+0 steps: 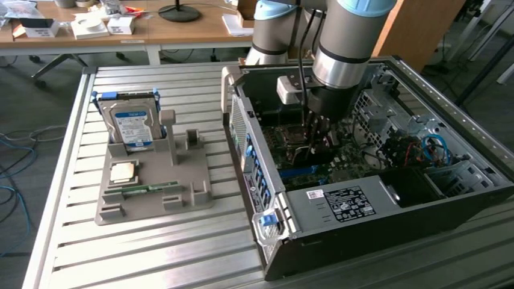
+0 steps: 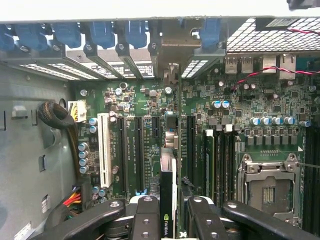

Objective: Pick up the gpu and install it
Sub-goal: 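Insert the gpu into the slot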

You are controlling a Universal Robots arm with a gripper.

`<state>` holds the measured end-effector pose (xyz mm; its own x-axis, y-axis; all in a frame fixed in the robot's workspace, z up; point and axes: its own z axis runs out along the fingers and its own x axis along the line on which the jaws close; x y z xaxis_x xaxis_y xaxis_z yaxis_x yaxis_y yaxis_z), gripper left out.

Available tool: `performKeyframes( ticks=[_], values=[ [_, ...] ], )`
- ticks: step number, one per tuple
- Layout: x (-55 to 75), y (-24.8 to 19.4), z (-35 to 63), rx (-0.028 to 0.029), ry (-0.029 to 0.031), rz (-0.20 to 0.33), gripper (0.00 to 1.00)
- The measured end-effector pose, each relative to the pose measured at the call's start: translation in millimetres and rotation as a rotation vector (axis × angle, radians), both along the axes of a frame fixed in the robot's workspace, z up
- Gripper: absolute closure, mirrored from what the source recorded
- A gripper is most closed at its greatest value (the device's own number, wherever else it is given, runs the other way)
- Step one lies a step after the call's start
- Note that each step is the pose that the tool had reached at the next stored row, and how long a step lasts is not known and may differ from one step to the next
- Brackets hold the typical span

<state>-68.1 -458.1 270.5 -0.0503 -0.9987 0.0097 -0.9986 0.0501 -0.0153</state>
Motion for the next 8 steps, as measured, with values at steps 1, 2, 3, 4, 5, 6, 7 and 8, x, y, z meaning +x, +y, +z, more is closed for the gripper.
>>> performKeyframes(
  ticks=[1, 2, 3, 4, 5, 6, 7, 8],
  values=[
    [0.0, 0.0, -0.2, 0.0000, -0.0001, 0.000, 0.74],
    [0.0, 0.1, -1.2, 0.0006, -0.0002, 0.000, 0.74],
    [0.0, 0.1, -2.1, 0.0004, -0.0002, 0.000, 0.74],
    [0.0, 0.0, -2.3, 0.0001, 0.0000, 0.000, 0.74],
    [0.0, 0.0, -2.3, 0.0001, 0.0000, 0.000, 0.74],
    [0.0, 0.0, -2.3, 0.0000, 0.0000, 0.000, 0.74],
    [0.0, 0.0, -2.3, 0.0000, 0.0000, 0.000, 0.74],
    [0.0, 0.0, -2.5, -0.0001, 0.0000, 0.000, 0.74]
  ],
)
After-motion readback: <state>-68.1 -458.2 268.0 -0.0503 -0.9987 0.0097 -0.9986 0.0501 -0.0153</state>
